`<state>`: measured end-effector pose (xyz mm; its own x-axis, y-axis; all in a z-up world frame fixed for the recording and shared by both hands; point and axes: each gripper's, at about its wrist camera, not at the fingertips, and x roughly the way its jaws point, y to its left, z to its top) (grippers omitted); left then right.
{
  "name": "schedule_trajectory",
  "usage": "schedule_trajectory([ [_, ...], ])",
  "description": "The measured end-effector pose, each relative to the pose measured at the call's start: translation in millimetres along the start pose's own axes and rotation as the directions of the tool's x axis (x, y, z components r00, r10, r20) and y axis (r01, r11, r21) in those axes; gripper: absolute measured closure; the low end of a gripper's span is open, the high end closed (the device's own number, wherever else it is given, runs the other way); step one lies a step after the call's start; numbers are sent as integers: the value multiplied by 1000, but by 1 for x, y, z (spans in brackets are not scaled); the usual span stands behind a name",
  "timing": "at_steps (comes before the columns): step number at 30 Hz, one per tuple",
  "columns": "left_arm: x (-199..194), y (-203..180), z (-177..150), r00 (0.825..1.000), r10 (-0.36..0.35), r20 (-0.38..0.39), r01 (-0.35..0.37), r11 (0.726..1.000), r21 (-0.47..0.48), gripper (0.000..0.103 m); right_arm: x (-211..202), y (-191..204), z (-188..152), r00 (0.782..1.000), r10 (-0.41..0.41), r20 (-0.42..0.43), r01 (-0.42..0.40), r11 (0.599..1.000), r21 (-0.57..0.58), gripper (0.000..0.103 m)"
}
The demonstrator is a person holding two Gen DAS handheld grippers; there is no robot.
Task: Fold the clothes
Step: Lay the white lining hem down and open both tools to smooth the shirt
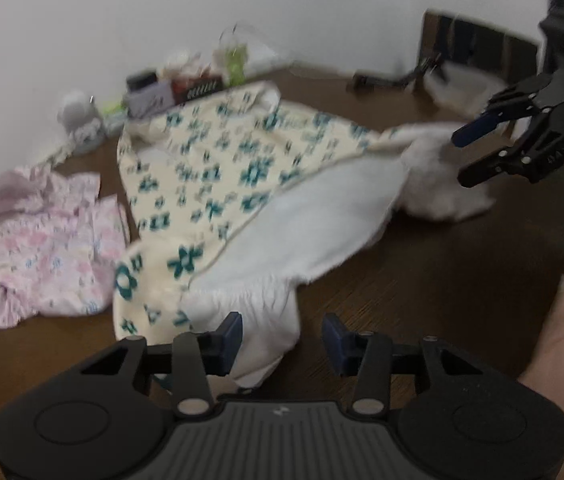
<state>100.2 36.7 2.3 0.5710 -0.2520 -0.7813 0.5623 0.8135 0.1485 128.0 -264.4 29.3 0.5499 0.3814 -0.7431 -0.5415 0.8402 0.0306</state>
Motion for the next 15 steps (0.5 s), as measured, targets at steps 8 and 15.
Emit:
schedule_trajectory([
  [8,23,-4,-1,998,41,-47,-42,999,-22,60,31,24,-4,997,24,-71,-30,997,-73,55],
  [15,30,-4,3,997,61,-43,-63,998,-31,87,41,28,-4,995,17,-96,-25,996,-86,82],
])
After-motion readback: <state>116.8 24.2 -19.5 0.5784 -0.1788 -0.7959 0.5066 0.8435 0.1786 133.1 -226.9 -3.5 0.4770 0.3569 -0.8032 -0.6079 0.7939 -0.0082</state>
